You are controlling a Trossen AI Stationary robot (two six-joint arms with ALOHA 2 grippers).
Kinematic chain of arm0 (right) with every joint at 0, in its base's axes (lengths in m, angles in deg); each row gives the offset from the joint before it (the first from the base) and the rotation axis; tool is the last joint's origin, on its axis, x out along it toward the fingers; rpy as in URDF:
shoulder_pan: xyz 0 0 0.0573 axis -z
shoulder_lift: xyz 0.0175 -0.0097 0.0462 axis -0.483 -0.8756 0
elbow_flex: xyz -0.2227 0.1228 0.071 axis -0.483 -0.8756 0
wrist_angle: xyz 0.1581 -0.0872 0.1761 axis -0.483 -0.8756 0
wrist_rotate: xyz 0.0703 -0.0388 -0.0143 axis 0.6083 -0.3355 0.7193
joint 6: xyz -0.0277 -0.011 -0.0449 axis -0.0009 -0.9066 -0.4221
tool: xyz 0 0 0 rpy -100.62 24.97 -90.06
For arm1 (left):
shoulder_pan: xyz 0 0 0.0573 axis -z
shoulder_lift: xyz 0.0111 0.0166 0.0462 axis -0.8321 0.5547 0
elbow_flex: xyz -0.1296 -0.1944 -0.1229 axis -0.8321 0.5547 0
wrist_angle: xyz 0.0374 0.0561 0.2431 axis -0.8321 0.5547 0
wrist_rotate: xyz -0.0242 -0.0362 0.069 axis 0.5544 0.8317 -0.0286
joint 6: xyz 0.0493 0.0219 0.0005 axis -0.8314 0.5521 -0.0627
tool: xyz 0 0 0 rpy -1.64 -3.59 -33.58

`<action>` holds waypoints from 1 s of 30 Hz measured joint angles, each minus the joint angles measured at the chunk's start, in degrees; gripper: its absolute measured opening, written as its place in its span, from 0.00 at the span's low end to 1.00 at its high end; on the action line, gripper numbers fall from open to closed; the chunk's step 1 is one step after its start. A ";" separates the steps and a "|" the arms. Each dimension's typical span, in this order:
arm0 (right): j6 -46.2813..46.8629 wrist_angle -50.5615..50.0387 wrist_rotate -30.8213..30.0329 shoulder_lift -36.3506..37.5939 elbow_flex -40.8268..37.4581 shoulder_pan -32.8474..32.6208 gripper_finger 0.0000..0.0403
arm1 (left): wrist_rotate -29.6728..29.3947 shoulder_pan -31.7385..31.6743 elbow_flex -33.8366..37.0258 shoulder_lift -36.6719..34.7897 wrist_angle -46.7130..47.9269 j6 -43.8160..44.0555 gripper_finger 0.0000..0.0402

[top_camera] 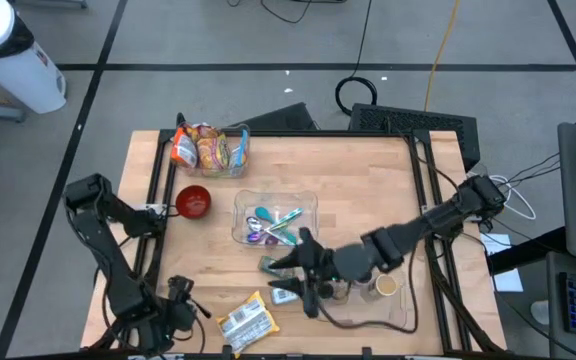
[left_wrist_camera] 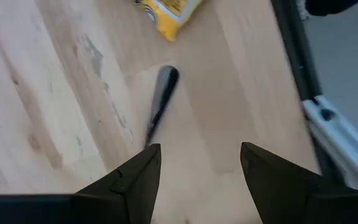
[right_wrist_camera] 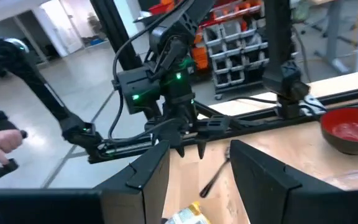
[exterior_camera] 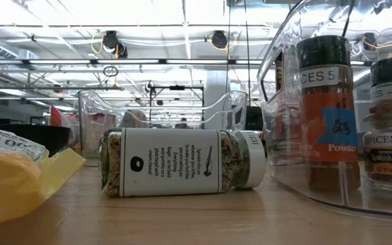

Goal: Pick & Place Food Item
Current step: Put the black spoon into the middle transparent bin

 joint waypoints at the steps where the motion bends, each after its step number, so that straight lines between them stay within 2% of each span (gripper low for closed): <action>1: -0.02 -0.11 -1.87 0.00 0.00 -1.03 0.40 | -0.23 -0.06 0.00 0.40 0.04 -0.78 0.57; 8: -0.02 -0.08 -10.14 0.00 0.00 -6.31 0.40 | 0.11 -0.90 0.00 3.71 0.58 -10.02 0.57; 14: 0.20 2.28 -14.19 0.05 -1.90 -7.44 0.40 | 0.55 -1.62 2.44 5.49 1.12 -11.20 0.57; 21: 1.98 12.65 -14.21 0.02 -7.15 -7.75 0.40 | 5.65 -3.64 7.55 5.26 -2.89 -7.57 0.57; 26: 3.50 18.15 -14.18 0.02 -10.34 -7.75 0.40 | 5.32 -4.21 9.84 5.26 -4.76 -7.55 0.57; 30: 3.63 18.38 -14.16 0.02 -10.75 -7.77 0.40 | 6.02 -4.28 11.90 4.91 -6.81 -6.89 0.57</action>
